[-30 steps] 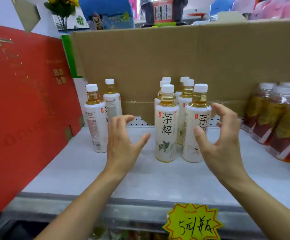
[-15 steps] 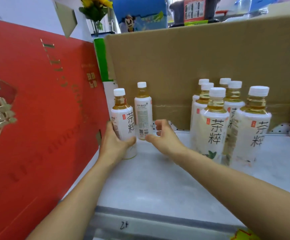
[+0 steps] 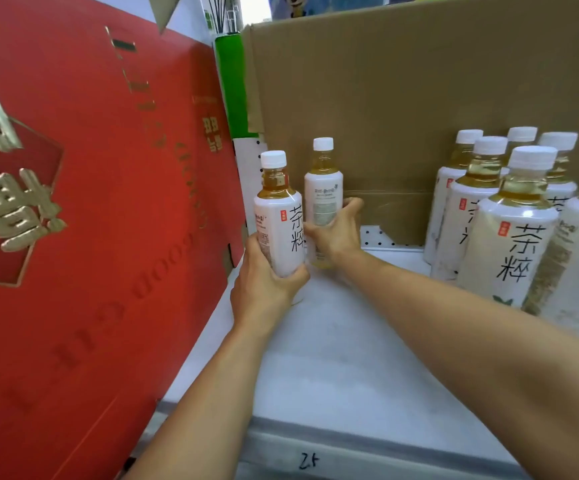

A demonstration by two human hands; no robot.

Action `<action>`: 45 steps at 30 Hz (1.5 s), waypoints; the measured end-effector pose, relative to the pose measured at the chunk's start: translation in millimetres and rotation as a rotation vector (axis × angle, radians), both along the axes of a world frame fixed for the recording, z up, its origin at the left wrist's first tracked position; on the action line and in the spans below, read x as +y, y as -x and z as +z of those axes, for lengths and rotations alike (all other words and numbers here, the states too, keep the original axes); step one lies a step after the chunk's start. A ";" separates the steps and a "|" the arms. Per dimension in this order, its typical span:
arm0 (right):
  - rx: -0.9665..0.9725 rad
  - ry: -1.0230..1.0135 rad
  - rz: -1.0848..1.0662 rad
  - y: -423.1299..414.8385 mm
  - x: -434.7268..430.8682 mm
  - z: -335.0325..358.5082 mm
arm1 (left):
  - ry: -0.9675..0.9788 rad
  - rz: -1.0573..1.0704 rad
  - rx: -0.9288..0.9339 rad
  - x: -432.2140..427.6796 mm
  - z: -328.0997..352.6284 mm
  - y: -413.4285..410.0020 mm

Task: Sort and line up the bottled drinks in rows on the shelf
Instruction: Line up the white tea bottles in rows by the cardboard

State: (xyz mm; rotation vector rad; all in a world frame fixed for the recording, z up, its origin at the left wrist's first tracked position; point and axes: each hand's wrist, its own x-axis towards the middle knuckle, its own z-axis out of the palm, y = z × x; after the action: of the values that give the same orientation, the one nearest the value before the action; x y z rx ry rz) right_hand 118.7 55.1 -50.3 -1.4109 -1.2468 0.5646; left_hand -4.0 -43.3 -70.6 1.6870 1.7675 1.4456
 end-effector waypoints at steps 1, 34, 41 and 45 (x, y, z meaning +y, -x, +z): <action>0.031 -0.001 0.043 -5.5 -3.5 0.1 | 0.004 -0.004 0.000 0.0 0.2 0.3; -0.061 0.019 0.303 -166.2 -261.8 -0.5 | 0.083 -0.583 -0.108 -112.2 -1.7 -92.9; -0.120 0.019 0.155 -232.5 -277.5 -4.2 | 0.007 -0.610 -0.114 -127.5 -7.8 -162.6; -0.103 0.025 0.131 -242.2 -266.5 -7.6 | 0.020 -0.570 -0.195 -124.8 -8.6 -181.4</action>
State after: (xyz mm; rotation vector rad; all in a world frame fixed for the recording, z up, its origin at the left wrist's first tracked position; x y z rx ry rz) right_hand 360.8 -211.5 -57.9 -1.4010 -1.4261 0.6051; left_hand 177.5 -168.1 -79.2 1.7714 1.0710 1.2654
